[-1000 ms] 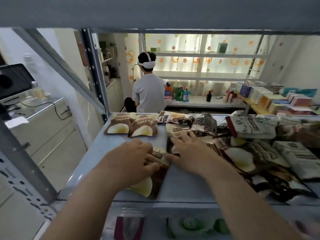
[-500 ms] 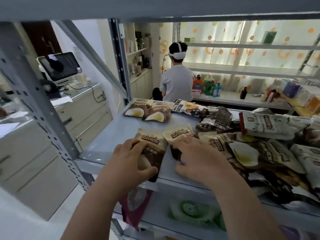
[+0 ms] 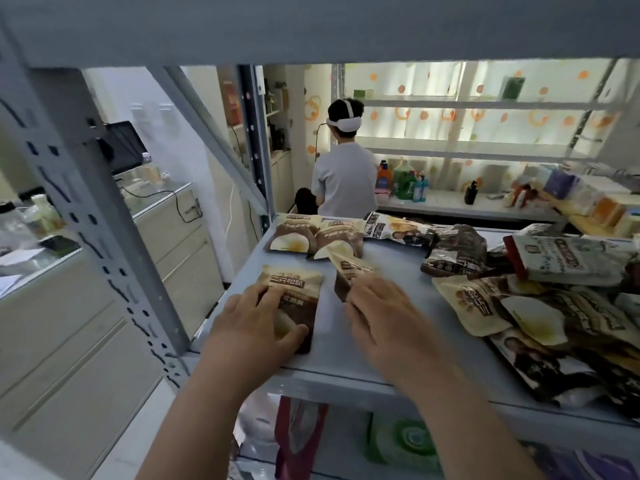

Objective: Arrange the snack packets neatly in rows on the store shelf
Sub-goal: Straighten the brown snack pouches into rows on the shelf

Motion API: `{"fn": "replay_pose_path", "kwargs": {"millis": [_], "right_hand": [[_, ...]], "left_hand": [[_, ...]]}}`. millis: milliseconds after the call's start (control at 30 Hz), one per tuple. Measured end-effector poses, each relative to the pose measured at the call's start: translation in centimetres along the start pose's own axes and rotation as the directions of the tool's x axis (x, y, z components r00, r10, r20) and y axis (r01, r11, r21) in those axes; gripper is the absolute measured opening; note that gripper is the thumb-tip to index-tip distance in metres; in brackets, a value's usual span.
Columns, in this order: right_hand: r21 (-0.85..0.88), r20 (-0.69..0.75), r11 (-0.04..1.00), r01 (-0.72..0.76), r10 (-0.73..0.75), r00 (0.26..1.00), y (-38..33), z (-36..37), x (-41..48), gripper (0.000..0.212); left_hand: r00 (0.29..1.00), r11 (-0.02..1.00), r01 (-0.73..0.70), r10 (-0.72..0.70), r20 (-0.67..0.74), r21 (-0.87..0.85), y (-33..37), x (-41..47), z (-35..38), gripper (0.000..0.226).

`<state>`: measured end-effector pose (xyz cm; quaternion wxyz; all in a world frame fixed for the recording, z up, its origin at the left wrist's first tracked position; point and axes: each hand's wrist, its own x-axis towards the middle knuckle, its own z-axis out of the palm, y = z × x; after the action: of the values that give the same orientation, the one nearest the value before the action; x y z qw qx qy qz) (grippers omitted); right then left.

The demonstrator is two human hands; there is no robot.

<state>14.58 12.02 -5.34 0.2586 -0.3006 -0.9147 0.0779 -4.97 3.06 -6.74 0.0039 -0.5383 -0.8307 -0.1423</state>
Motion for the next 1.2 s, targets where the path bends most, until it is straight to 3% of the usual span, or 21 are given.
{"fn": "replay_pose_path", "kwargs": {"millis": [200, 367, 533, 700, 800, 967, 1067, 1200], "right_hand": [[-0.043, 0.054, 0.997, -0.068, 0.07, 0.996, -2.2, 1.6, 0.9, 0.019], [-0.076, 0.118, 0.992, -0.104, 0.112, 0.987, -3.5, 2.7, 1.6, 0.019], [-0.111, 0.141, 0.96, -0.256, 0.27, 0.952, -3.5, 3.3, 1.8, 0.051], [-0.188, 0.238, 0.927, -0.323, 0.362, 0.901, -3.0, 4.1, 2.3, 0.059], [-0.209, 0.251, 0.928, -0.308, 0.356, 0.9, -2.8, 4.3, 2.5, 0.061], [-0.185, 0.242, 0.941, -0.282, 0.322, 0.915, -2.8, 4.2, 2.4, 0.062], [-0.097, 0.26, 0.94, -0.329, 0.342, 0.903, -2.9, 3.6, 2.7, 0.063], [-0.078, 0.208, 0.955, -0.288, 0.298, 0.932, -2.1, 0.1, 3.5, 0.061]], "left_hand": [[0.999, 0.999, -0.019, 0.02, -0.045, 0.029, -2.1, 2.2, 0.2, 0.077], [0.985, 0.988, -0.14, 0.145, -0.096, 0.058, -2.6, 3.1, 0.4, 0.072], [0.979, 0.98, -0.196, 0.197, -0.061, 0.016, -3.4, 3.8, 1.4, 0.074], [0.975, 0.975, -0.22, 0.221, -0.023, 0.027, -3.4, 3.9, 1.7, 0.083], [0.973, 0.972, -0.232, 0.232, -0.01, 0.036, -3.8, 4.2, 2.0, 0.083], [0.948, 0.934, -0.306, 0.28, 0.153, 0.186, -4.5, 5.0, 2.7, 0.078], [0.95, 0.961, -0.26, 0.237, 0.204, 0.092, -3.5, 5.3, 0.1, 0.062], [0.942, 0.939, -0.33, 0.322, 0.094, 0.091, -0.8, 6.6, -3.5, 0.051]]}}
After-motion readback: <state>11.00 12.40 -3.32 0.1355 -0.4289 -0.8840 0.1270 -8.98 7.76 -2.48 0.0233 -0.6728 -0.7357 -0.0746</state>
